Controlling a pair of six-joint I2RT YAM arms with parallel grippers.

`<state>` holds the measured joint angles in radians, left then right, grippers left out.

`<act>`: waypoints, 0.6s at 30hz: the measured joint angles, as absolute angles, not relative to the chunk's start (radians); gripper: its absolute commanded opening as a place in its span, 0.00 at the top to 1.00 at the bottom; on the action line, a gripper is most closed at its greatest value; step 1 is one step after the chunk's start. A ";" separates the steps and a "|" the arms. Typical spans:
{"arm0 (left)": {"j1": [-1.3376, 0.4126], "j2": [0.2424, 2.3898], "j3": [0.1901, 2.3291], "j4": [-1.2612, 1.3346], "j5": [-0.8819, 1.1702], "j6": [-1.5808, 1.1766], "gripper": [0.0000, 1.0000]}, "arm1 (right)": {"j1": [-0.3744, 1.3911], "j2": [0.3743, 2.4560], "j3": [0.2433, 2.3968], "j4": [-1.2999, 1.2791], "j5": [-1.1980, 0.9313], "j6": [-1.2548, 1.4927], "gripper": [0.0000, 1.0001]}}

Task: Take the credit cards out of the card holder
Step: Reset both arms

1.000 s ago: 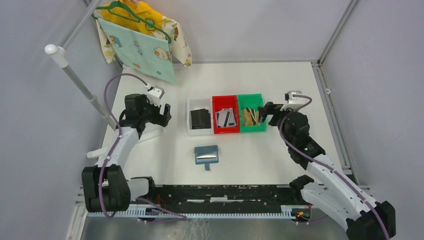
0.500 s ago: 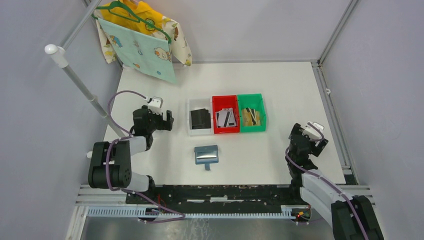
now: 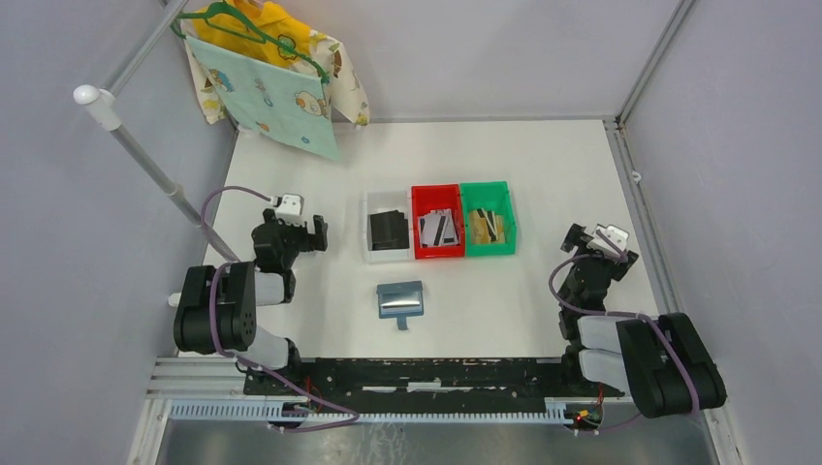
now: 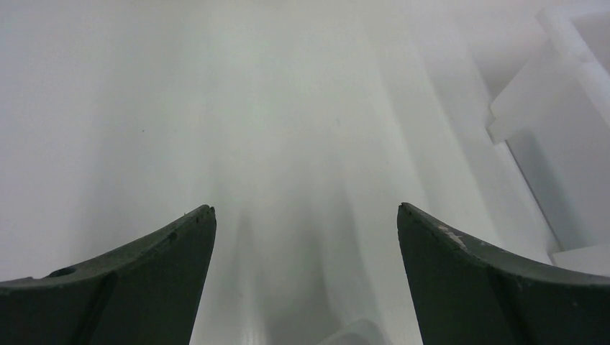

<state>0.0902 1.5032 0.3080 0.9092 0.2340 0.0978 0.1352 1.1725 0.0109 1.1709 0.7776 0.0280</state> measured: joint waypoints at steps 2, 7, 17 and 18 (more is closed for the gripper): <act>0.097 1.505 0.284 0.955 0.216 0.089 0.00 | 0.135 1.223 0.010 1.261 0.712 -0.013 0.02; 0.107 1.547 0.206 1.100 0.198 0.060 0.00 | 0.136 1.355 0.011 1.460 0.527 -0.117 0.02; 0.107 1.556 0.208 1.151 0.192 0.045 0.00 | 0.134 1.374 0.010 1.416 0.464 -0.149 0.02; 0.107 1.556 0.208 1.155 0.192 0.045 0.00 | 0.134 1.374 0.010 1.416 0.463 -0.149 0.02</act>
<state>0.1074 1.5558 0.2085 1.1545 0.1925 0.0452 0.1345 1.3739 0.0097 1.4158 0.4629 -0.1486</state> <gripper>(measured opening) 0.993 0.979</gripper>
